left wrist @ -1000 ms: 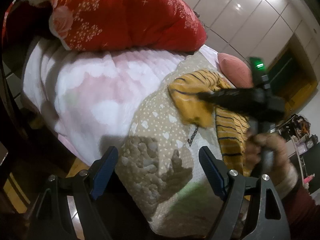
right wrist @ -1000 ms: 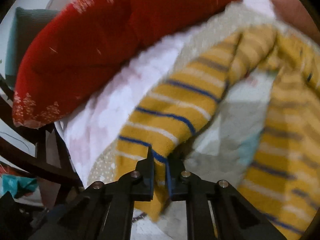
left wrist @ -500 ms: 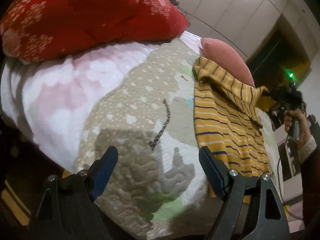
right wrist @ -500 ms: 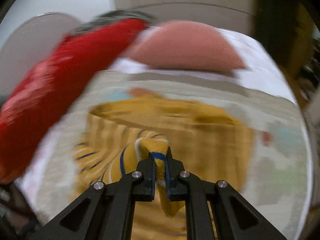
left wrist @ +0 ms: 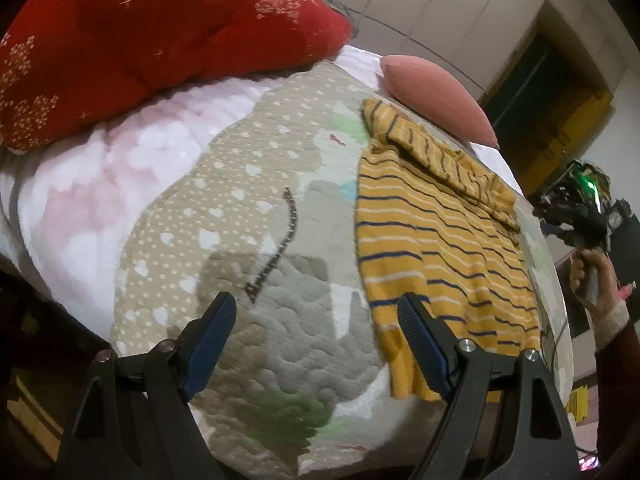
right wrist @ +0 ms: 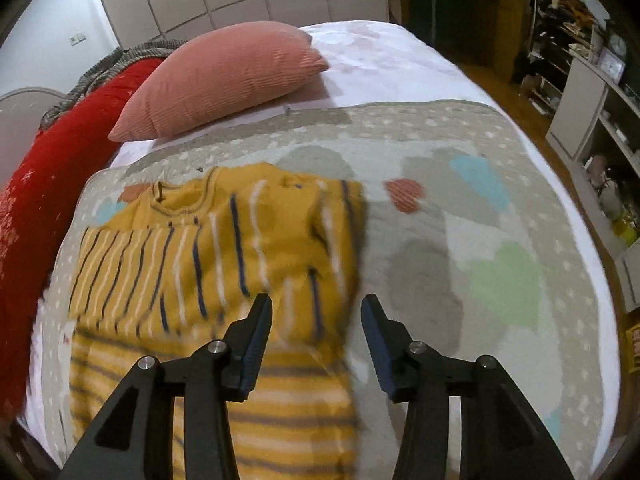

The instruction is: Fold small clothes

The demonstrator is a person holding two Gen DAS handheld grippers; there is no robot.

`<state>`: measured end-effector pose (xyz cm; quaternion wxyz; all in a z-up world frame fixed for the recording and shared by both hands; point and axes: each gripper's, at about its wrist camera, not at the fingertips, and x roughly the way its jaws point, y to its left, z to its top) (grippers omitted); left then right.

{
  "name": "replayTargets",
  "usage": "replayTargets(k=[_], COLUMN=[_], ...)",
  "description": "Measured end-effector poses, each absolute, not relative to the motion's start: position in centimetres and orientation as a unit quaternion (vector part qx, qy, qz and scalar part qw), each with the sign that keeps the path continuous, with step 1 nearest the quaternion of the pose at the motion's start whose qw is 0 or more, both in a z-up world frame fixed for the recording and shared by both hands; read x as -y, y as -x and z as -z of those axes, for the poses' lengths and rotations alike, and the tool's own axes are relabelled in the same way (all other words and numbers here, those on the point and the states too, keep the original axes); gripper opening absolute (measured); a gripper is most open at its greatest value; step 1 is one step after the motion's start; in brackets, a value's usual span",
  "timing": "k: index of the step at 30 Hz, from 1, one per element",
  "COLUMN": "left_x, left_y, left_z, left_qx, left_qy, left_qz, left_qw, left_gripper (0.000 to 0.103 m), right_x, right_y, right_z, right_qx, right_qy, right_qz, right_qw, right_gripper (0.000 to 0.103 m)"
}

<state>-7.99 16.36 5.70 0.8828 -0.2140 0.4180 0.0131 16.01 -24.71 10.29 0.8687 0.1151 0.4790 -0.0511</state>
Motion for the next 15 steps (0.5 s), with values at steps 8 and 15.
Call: replayTargets(k=[8,15], left_x=[-13.4,-10.4], left_y=[8.4,7.7], left_z=[-5.8,-5.6], left_qx=[-0.423,-0.447], left_qy=[0.192,0.164], left_qz=[0.02,0.033], left_qw=[0.885,0.879], left_gripper=[0.082,0.082], right_x=[27.6,25.6], right_y=[-4.9,4.3], right_z=[-8.7,-6.3], right_qx=[-0.485,-0.462], right_qy=[-0.157,-0.152], right_qz=[0.029,0.004], right_qw=[0.86,0.874], right_gripper=[0.063,0.068])
